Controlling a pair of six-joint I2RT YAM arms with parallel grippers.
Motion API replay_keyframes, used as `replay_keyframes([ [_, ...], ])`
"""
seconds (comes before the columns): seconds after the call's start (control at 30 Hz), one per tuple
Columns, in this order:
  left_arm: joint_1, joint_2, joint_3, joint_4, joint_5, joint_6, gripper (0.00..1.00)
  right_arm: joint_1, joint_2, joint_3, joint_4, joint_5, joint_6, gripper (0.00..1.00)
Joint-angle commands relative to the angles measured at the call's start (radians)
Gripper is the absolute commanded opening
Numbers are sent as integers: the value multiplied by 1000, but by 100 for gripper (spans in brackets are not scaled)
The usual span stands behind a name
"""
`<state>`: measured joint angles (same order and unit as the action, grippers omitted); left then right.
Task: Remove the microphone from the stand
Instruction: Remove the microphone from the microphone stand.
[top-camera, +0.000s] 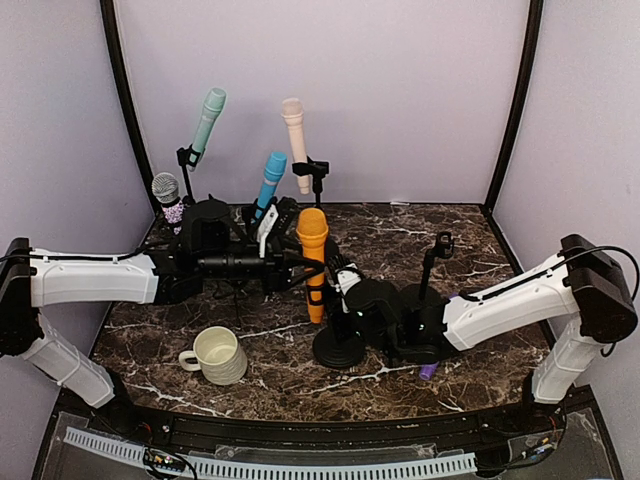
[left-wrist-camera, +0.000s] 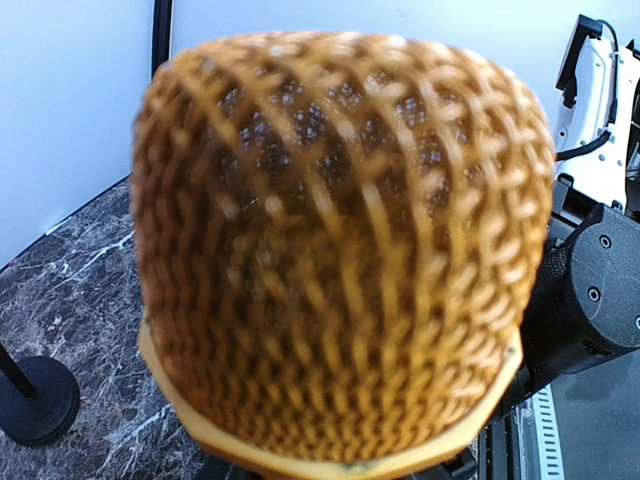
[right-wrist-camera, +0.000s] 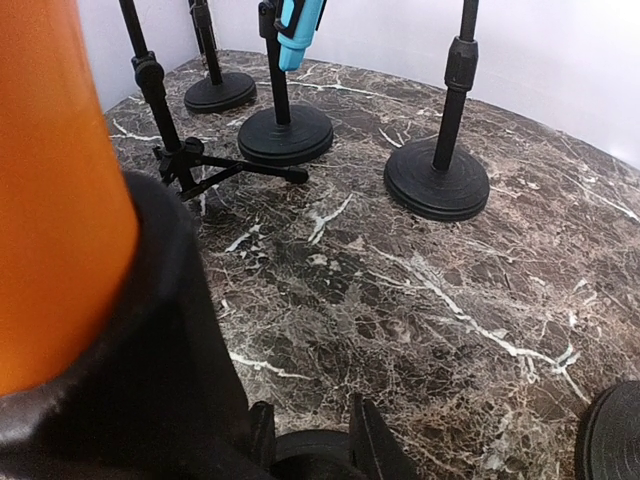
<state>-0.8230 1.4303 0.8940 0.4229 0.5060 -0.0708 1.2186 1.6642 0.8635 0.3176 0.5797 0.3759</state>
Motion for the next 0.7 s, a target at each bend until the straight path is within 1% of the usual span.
replay_keyframes([
  [0.0,1,-84,-45,189,62,-64,0,-33,12,-20,-91,4,144,0],
  [0.03,1,-87,-55,220,62,-64,0,-37,19,-15,-106,-1,165,0],
  [0.17,1,-93,-77,237,59,-54,0,-52,33,-9,-127,-6,203,0],
  [0.33,2,-105,-81,237,39,-46,0,-60,35,-11,-131,-15,194,0],
  [0.5,9,-95,-29,145,33,-31,0,-54,42,-18,-135,3,151,0],
  [0.67,68,-61,29,94,115,-82,0,-37,40,-29,-117,2,108,0],
])
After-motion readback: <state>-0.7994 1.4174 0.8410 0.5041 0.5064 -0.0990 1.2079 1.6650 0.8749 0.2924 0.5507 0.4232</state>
